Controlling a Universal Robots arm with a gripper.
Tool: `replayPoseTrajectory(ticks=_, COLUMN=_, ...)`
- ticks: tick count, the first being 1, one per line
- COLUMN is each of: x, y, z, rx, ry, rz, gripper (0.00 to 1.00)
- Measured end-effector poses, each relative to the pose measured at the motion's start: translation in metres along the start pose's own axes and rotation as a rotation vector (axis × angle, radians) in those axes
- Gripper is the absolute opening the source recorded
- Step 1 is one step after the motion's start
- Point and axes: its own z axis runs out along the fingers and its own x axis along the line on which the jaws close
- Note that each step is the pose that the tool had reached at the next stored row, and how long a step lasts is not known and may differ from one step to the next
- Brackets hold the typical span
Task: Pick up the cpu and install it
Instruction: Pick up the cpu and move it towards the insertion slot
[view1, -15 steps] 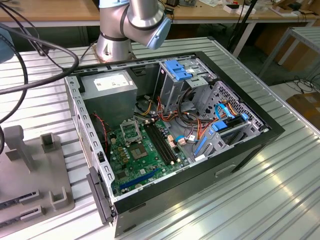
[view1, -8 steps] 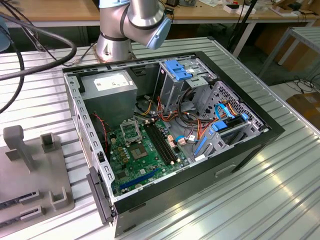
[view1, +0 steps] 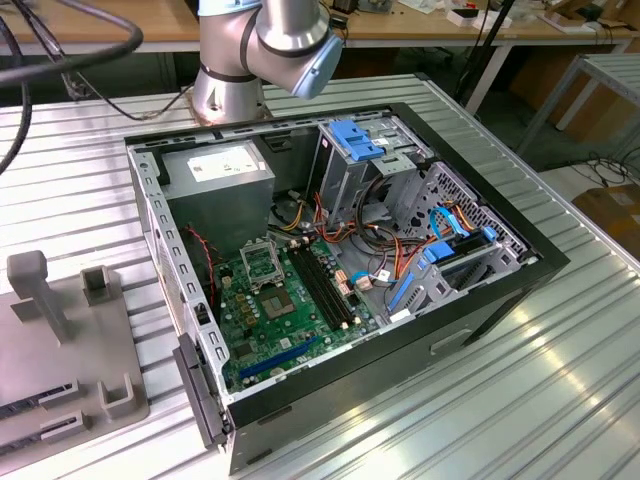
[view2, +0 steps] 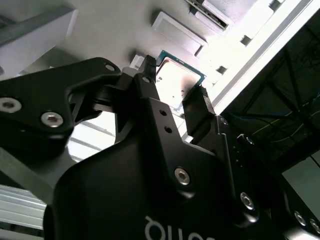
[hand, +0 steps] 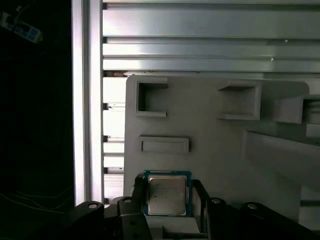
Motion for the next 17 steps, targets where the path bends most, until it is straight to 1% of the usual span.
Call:
replayPoseTrajectory(ticks=2, x=0.0004, y=-0.0002, z=-0.0155, rx=0.0000, ry=0.0000, rz=0.000, gripper=0.47)
replayPoseTrajectory(ticks=3, x=0.0005, y=-0.0003, z=-0.0217, rx=-0.0001, ry=0.0000, rz=0.000, gripper=0.47)
replayPoseTrajectory(ticks=5, x=0.0008, y=-0.0004, z=-0.0316, rx=0.0000, ry=0.0002, rz=0.000, gripper=0.47)
replayPoseTrajectory(ticks=6, x=0.0010, y=-0.0005, z=-0.0396, rx=0.0000, ry=0.0002, rz=0.000, gripper=0.47)
replayPoseTrajectory(ticks=12, x=0.0016, y=-0.0009, z=-0.0654, rx=-0.0001, ry=0.0003, rz=0.000, gripper=0.47)
replayPoseTrajectory(ticks=13, x=0.0017, y=-0.0009, z=-0.0713, rx=0.0000, ry=0.0003, rz=0.000, gripper=0.47)
replayPoseTrajectory(ticks=14, x=0.0018, y=-0.0010, z=-0.0744, rx=-0.0001, ry=0.0004, rz=0.000, gripper=0.47)
replayPoseTrajectory(ticks=15, x=0.0018, y=-0.0010, z=-0.0755, rx=0.0001, ry=0.0004, rz=0.000, gripper=0.47)
replayPoseTrajectory(ticks=17, x=0.0018, y=-0.0010, z=-0.0755, rx=-0.0002, ry=0.0001, rz=0.000, gripper=0.47)
